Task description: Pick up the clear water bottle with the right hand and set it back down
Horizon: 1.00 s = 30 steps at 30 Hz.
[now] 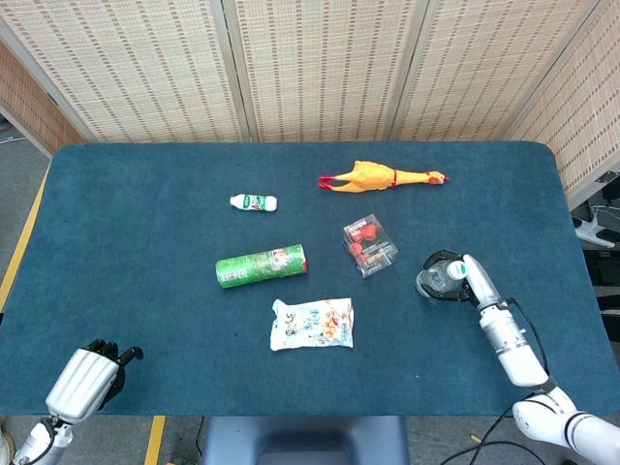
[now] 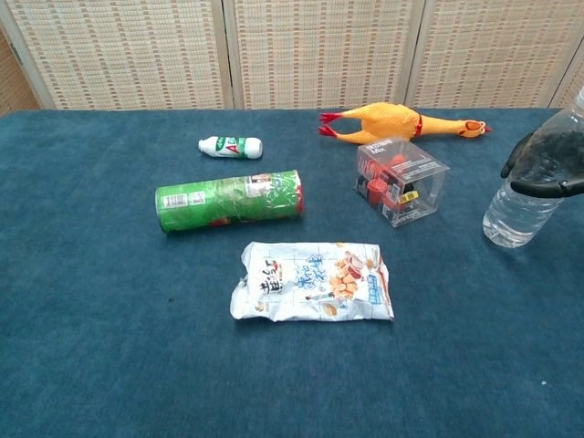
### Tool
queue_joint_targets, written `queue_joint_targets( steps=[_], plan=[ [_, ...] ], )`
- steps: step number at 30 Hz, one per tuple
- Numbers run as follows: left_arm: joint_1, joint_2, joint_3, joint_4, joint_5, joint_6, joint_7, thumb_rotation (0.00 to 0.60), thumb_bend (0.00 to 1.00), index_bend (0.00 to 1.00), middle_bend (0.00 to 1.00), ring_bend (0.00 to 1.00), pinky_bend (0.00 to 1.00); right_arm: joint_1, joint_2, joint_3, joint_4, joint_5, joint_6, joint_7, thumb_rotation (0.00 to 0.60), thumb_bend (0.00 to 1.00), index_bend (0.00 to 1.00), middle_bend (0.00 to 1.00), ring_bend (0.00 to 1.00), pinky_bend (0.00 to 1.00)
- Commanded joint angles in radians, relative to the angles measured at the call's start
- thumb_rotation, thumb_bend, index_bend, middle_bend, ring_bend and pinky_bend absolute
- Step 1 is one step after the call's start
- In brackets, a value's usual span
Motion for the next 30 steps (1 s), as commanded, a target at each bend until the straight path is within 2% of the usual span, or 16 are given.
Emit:
queue_joint_targets(
  steps=[1,3,6,9,17,26,30],
  plan=[
    [0.000,0.000,0.000,0.000,0.000,-0.001,0.000,0.600,0.44,0.44,0.64,0.55,0.55,-0.003,0.010,-0.008,0.001,-0.013,0.000,0.019,0.600,0.33,0.23,0.26,0.06,0.24],
    [-0.001,0.000,0.001,0.000,-0.001,-0.002,0.000,0.600,0.44,0.44,0.64,0.55,0.55,-0.003,0.013,-0.009,0.003,-0.015,-0.001,0.026,0.600,0.31,0.14,0.19,0.01,0.18],
    [-0.002,-0.001,0.000,0.000,-0.001,-0.004,0.000,0.600,0.44,0.44,0.64,0.55,0.55,-0.004,0.013,-0.007,0.010,-0.012,-0.006,0.025,0.600,0.29,0.05,0.12,0.00,0.15],
    [-0.001,-0.001,0.001,0.000,-0.002,-0.003,-0.001,0.600,0.44,0.44,0.64,0.55,0.55,-0.005,0.012,-0.006,0.019,-0.009,-0.009,0.013,0.600,0.27,0.00,0.08,0.00,0.15],
    [-0.002,0.000,0.000,0.000,-0.002,-0.003,-0.003,0.600,0.44,0.44,0.64,0.55,0.55,-0.013,0.025,-0.001,0.026,-0.005,0.005,-0.052,0.600,0.21,0.00,0.00,0.00,0.14],
    [-0.001,-0.001,0.001,0.000,0.000,-0.001,0.000,0.600,0.44,0.44,0.64,0.55,0.55,-0.058,0.101,-0.018,-0.033,-0.018,0.061,-0.133,0.600,0.12,0.00,0.00,0.00,0.14],
    [-0.001,-0.002,0.000,-0.001,-0.003,-0.003,0.003,0.600,0.44,0.44,0.64,0.55,0.55,-0.092,0.157,-0.021,-0.089,-0.035,0.132,-0.208,0.600,0.11,0.00,0.00,0.00,0.14]
  ],
)
